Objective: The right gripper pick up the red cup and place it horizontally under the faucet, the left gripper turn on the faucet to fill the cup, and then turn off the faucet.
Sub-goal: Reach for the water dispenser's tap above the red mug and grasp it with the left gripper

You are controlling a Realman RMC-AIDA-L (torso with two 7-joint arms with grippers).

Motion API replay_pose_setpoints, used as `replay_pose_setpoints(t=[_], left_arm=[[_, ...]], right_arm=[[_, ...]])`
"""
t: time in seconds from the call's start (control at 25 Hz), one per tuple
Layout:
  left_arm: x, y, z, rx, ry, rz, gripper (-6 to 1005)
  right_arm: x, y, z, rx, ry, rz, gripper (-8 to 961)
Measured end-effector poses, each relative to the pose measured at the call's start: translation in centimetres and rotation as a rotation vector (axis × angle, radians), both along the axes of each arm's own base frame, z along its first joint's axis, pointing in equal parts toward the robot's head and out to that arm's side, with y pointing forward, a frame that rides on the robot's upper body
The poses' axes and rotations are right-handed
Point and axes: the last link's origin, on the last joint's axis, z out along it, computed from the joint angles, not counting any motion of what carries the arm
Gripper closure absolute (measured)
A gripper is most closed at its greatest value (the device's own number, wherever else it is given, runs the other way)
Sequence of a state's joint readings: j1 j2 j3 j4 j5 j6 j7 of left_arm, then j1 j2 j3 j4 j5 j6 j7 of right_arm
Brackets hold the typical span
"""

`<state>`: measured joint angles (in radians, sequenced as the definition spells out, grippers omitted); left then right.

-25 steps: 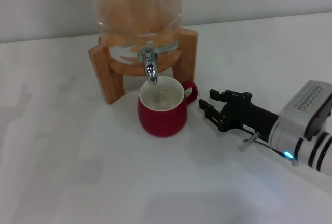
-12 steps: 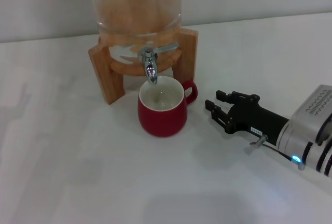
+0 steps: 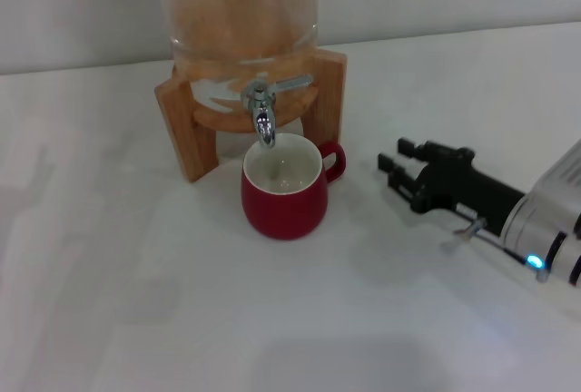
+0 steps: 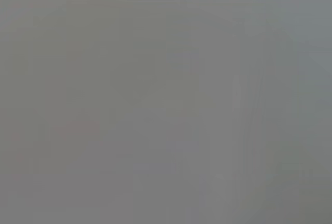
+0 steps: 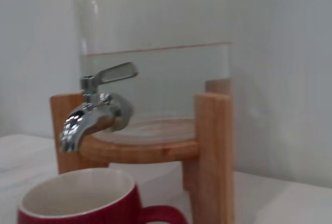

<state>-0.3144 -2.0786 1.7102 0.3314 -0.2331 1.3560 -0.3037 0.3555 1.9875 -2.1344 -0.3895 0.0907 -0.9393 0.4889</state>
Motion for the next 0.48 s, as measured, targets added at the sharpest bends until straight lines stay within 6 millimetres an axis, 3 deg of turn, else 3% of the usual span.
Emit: replay_pose_setpoints(t=[0.48], left_arm=[[-0.2,0.3,0.2,0.007,-0.004,0.020,119]], right_arm=[[3.3,1.5,4.9,0.223,-0.012,-0.121,596]])
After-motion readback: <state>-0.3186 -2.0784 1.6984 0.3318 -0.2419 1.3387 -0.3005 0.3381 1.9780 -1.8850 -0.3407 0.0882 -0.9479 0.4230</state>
